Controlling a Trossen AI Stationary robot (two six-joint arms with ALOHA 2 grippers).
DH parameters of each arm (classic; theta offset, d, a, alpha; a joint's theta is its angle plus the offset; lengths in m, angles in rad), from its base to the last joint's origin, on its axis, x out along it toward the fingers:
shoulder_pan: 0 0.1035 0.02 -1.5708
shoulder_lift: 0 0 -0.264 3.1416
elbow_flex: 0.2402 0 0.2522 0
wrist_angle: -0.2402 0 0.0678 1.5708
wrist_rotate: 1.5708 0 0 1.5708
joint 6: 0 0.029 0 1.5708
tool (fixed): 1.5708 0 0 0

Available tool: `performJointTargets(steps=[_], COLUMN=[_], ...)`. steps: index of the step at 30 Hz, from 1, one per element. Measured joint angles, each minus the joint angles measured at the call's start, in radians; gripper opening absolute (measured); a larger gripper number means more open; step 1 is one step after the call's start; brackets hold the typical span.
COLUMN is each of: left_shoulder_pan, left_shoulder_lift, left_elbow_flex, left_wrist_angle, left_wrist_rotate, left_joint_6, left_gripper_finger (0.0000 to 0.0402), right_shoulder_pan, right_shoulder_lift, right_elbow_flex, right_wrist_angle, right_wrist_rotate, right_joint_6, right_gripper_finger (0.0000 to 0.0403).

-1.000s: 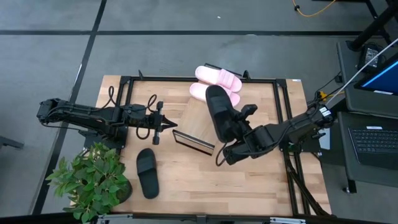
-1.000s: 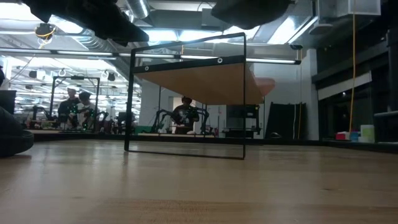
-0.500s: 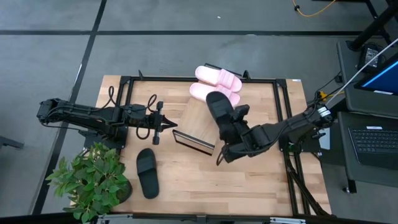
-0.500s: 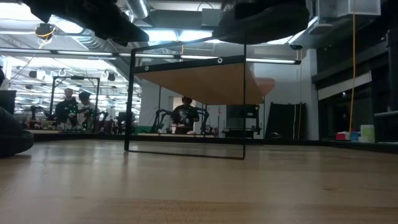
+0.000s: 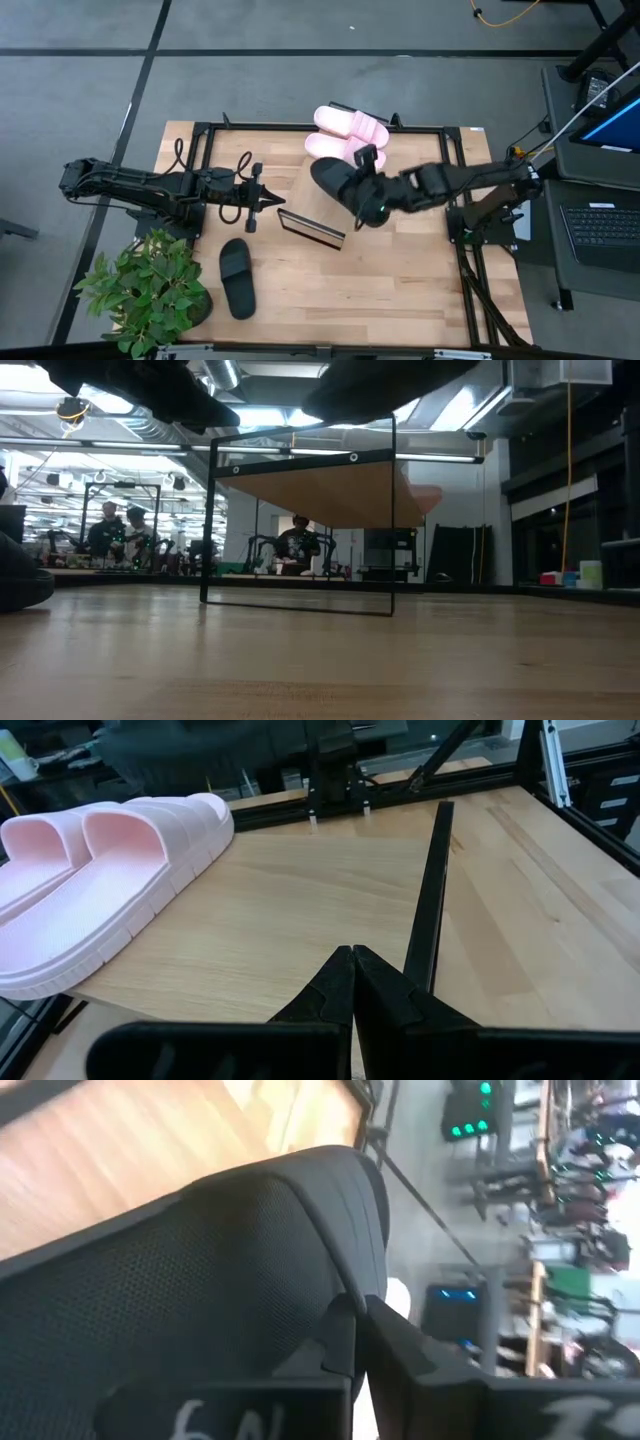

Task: Pick and place slides into the shelf
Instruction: Put the right black slide on the shelf

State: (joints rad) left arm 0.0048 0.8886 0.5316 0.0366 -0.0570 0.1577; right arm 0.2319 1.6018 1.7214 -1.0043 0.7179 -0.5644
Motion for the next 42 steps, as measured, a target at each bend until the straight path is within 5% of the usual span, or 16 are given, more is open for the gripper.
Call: performJointTargets(steps=[13,24,42], left_shoulder_pan=[0.000,0.000,0.000], left_shoulder_lift=[0.000,0.000,0.000], left_elbow_flex=[0.000,0.000,0.000], left_wrist_angle=[-0.002,-0.002,-0.003], left_wrist_rotate=[0.000,0.000,-0.008], left_joint_6=[0.005,0.005,0.006], left_gripper_finger=[0.0000,0.0000,0.0000], right_shoulder_pan=[-0.169,-0.302,-0.317], right_shoulder_lift=[-0.053,-0.051,-0.051], right_elbow_flex=[-0.014,-0.143,-0.330], right_wrist_angle=[0.129,0.286,0.502], right_wrist_rotate=[-0.454,-0.528,-0.536], right_joint_6=[-0.222,-0.292,-0.406], right_gripper_finger=[0.0012,0.0012,0.0012])
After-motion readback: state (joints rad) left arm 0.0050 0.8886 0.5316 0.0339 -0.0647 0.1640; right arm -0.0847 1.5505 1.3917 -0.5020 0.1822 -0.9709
